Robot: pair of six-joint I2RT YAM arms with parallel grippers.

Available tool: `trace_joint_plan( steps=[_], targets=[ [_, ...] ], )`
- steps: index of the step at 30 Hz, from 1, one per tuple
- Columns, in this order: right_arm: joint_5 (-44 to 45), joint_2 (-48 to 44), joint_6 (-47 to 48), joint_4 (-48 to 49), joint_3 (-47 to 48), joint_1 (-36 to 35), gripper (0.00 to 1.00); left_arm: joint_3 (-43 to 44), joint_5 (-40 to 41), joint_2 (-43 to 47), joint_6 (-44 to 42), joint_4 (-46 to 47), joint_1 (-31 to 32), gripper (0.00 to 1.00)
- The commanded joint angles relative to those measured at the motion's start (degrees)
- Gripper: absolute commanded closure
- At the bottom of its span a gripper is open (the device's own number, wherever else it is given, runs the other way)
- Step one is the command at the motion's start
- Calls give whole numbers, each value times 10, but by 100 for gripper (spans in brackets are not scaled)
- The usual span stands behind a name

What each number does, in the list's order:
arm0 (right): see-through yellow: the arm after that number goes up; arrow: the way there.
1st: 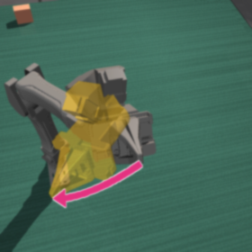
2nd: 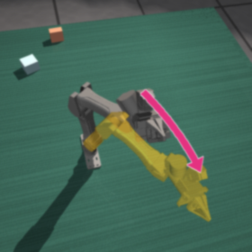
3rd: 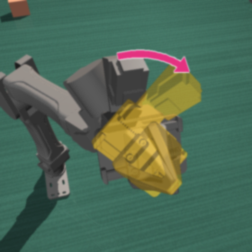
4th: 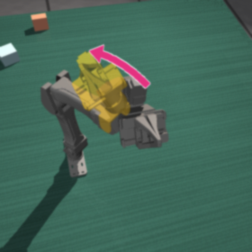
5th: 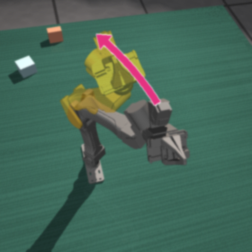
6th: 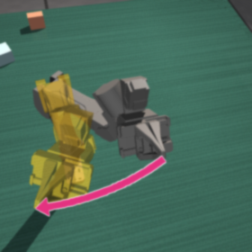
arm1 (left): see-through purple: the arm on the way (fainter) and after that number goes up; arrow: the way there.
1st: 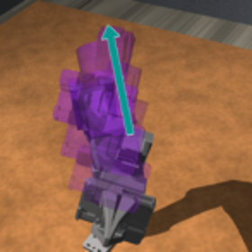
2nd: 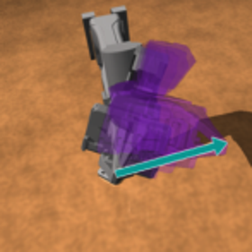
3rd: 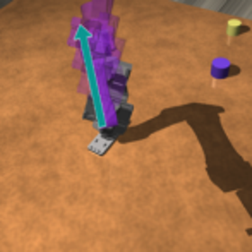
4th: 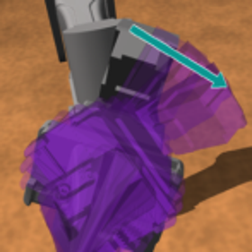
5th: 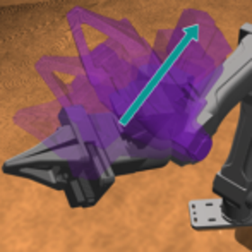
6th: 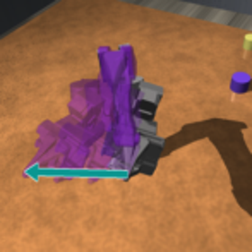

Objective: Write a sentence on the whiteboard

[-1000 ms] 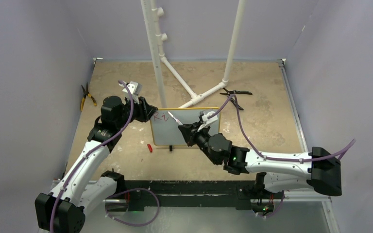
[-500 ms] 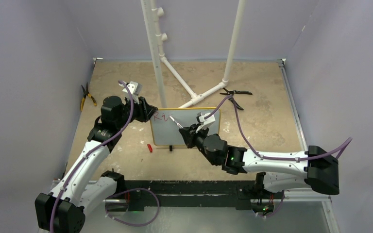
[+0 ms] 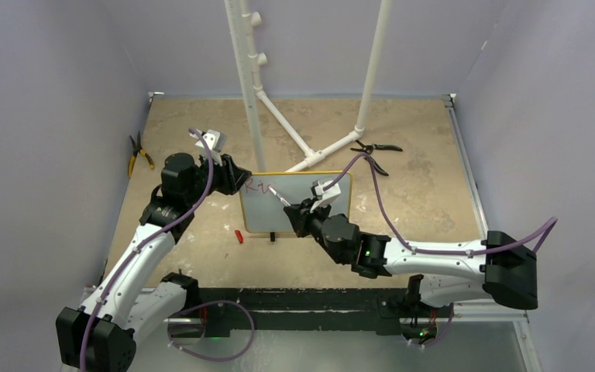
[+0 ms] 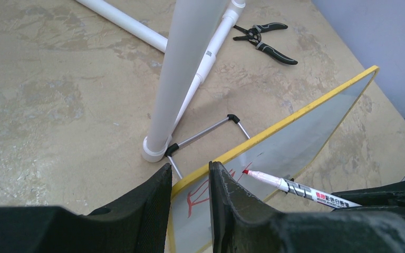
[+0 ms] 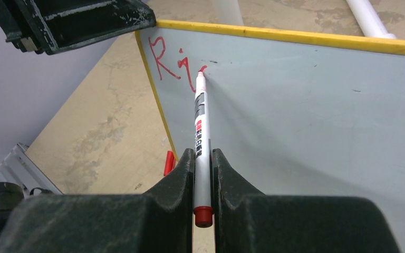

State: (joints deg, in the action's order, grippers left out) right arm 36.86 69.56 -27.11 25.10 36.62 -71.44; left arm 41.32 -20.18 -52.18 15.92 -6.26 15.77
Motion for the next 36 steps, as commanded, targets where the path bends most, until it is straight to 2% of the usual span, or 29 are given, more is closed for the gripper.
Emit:
trace_joint_plan(
  steps=[1,18,36],
  targets=[
    [4,11,11,15,12,7,100,-7,-15,-4,6,3,0,71],
    [36,-15,-32,-52,-3,7,100,-7,-18,-3,6,4,0,71],
    [-9,4,-19,-12,-5,4,100,-8,-15,1,6,1,0,71]
  ],
)
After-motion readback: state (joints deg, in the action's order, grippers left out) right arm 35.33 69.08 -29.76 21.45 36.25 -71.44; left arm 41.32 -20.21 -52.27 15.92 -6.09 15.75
